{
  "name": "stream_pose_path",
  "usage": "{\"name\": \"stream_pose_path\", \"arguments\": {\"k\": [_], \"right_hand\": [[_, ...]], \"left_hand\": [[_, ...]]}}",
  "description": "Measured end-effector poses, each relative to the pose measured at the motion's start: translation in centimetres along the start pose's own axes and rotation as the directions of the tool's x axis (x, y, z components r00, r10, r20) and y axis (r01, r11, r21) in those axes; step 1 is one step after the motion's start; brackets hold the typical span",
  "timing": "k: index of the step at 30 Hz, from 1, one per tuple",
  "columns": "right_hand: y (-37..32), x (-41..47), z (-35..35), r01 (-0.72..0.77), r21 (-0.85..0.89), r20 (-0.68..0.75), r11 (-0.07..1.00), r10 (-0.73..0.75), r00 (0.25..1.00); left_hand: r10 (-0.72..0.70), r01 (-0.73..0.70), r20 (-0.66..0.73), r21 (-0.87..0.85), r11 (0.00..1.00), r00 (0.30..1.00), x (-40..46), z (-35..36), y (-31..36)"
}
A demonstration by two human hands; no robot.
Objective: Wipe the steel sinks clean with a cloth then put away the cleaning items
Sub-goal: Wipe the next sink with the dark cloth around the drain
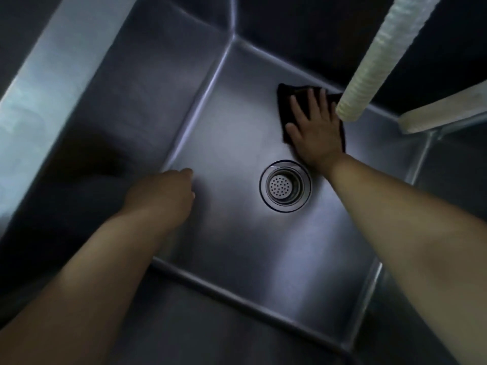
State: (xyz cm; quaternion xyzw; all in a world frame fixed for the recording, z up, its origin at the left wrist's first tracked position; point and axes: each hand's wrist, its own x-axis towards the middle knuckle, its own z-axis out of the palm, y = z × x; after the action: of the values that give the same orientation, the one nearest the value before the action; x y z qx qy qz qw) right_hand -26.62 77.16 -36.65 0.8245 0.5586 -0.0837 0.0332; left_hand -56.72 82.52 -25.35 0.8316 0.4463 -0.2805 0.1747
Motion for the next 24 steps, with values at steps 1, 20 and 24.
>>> {"name": "stream_pose_path", "arguments": {"k": [1, 20, 24], "right_hand": [[1.3, -1.5, -0.1, -0.015, -0.014, 0.0, 1.0, 0.015, 1.0], [-10.9, -20.0, 3.0, 0.162, -0.003, 0.104, 0.987, -0.16, 0.982], [-15.4, -18.9, 3.3, 0.352, 0.031, 0.14, 0.936, -0.352, 0.925]], "left_hand": [[0.011, -0.011, -0.004, 0.008, 1.0, 1.0, 0.1, 0.1, 0.1], [0.064, -0.064, 0.007, 0.05, 0.997, 0.998, -0.4, 0.4, 1.1], [0.044, -0.044, -0.022, -0.01, 0.999, 0.999, -0.5, 0.5, 1.0]]}}
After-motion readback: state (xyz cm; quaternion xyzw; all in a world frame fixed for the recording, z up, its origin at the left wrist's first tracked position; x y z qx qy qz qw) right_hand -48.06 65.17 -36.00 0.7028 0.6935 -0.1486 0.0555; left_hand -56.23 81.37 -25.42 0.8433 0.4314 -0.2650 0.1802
